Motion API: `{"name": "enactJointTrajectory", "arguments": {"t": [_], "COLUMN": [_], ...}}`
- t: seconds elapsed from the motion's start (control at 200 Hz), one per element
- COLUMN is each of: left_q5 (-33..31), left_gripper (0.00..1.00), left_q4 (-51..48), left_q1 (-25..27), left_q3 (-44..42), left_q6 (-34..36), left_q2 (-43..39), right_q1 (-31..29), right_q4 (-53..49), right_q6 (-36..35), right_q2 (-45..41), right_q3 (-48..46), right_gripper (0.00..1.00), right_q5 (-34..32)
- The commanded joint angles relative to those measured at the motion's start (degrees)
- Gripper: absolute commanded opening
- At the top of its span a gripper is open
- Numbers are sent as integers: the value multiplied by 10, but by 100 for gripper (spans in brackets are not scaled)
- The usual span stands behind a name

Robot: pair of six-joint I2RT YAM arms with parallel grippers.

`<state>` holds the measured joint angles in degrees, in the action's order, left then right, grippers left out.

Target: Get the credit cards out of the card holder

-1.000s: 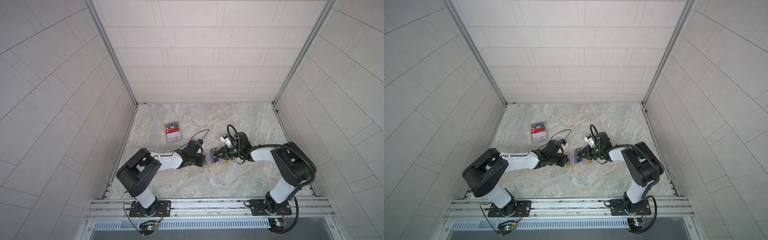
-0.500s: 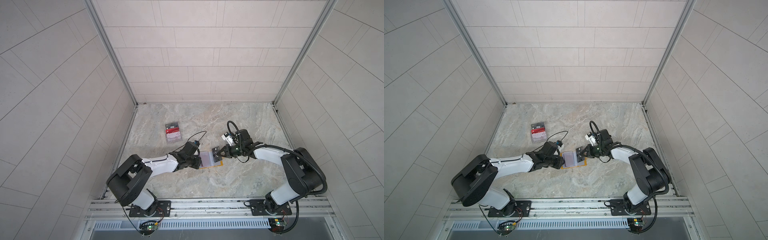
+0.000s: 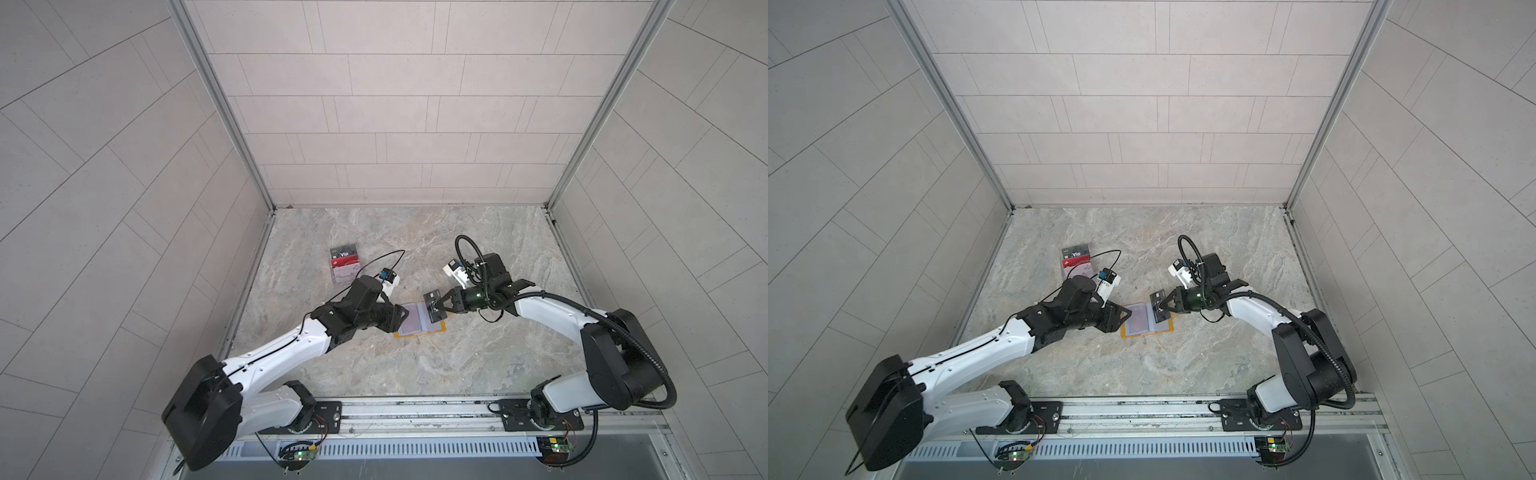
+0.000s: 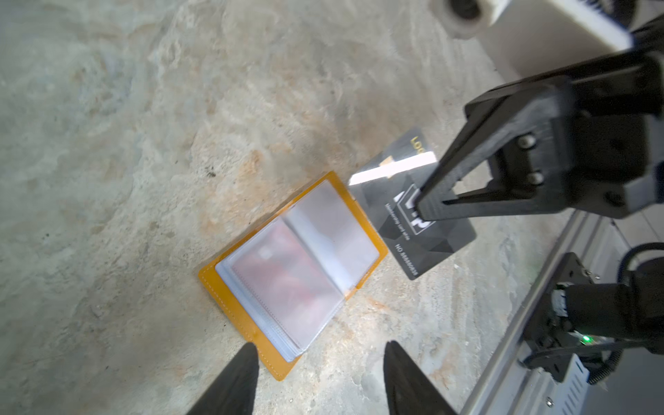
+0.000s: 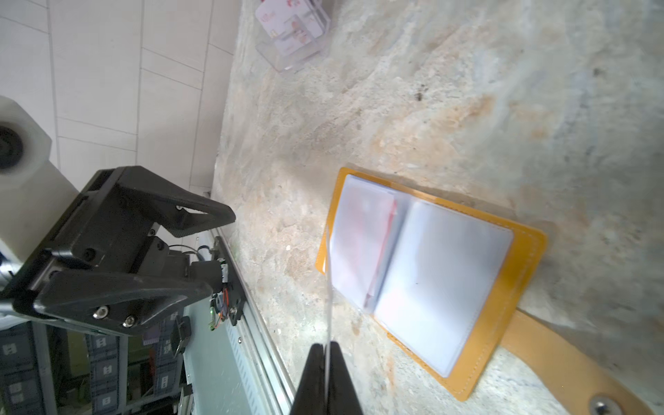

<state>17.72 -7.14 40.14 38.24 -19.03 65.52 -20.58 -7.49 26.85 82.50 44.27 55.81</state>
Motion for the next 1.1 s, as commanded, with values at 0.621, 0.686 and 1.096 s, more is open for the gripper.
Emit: {"name": "enactJointTrajectory", "arguments": {"t": [0.621, 0.686, 1.096], "left_q5": [365, 380, 448], "left_gripper": [65, 64, 45], "left_q4": [-113, -118, -174], "left_q1": [-119, -128, -129], "left_q3": [109, 112, 141], "left_q6": [88, 91, 133], "left_q2": [-56, -55, -43], "right_q1": [-104, -116, -140], "right_q4": [63, 30, -64], "right_q6": [-76, -102, -181], "right_q2": [-114, -108, -58], "right_q3": [51, 66, 134], "right_gripper": [0, 0, 0], "right_q5": [142, 146, 150]}}
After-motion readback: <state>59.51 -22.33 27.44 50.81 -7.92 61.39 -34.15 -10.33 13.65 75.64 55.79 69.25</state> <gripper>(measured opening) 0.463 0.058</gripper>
